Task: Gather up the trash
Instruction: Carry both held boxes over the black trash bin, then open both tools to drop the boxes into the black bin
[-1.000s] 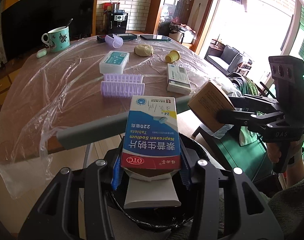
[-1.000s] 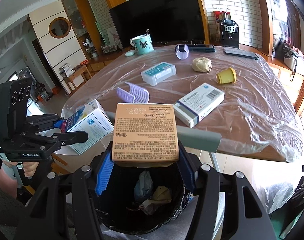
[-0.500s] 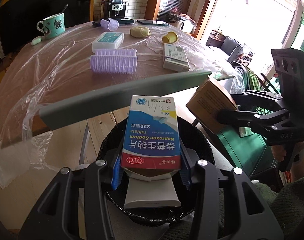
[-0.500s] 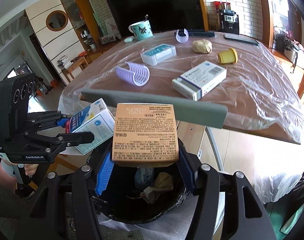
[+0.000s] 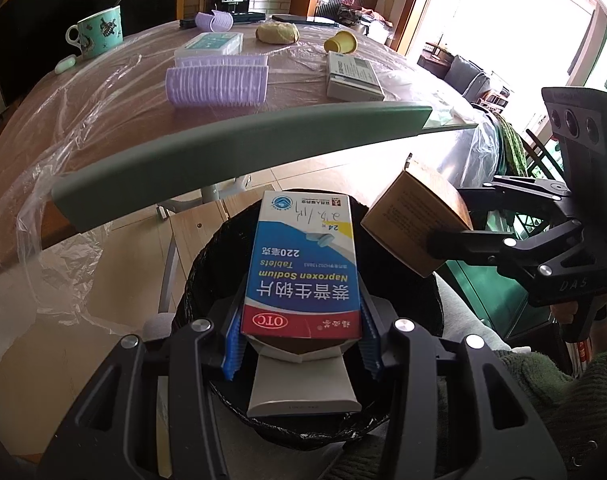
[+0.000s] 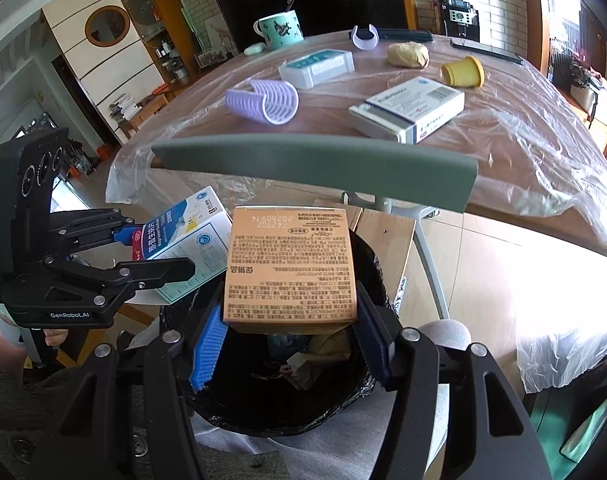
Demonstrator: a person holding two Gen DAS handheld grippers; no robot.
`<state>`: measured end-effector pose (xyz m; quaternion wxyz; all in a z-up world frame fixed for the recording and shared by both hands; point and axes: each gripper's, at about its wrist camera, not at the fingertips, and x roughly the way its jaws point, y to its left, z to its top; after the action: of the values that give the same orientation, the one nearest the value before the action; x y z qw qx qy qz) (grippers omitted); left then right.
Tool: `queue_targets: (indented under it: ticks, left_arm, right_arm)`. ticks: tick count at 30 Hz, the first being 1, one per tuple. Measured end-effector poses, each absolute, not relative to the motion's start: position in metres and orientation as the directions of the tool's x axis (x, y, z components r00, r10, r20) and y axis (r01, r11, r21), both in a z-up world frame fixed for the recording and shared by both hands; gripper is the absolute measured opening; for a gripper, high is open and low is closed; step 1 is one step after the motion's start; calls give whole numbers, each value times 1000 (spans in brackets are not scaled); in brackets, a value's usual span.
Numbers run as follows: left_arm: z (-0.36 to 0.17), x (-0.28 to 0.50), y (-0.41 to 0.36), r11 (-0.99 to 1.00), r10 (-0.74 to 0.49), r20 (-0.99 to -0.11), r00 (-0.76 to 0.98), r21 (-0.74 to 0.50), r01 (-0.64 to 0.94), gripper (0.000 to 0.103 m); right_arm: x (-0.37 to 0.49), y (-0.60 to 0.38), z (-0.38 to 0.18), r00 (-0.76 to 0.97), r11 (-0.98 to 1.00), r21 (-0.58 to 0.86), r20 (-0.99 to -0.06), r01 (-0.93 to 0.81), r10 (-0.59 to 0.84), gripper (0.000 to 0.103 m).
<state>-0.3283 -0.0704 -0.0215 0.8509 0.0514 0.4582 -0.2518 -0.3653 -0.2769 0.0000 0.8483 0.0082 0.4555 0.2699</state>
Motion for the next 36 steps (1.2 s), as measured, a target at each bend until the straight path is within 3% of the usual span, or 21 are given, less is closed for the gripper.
queue_targets:
  ticks: [36]
  left_arm:
    - [-60, -319, -77, 885, -306, -862, 404, -101, 455, 47]
  right_arm:
    - [-356, -256, -41, 384, 869, 211, -832, -448, 400, 58]
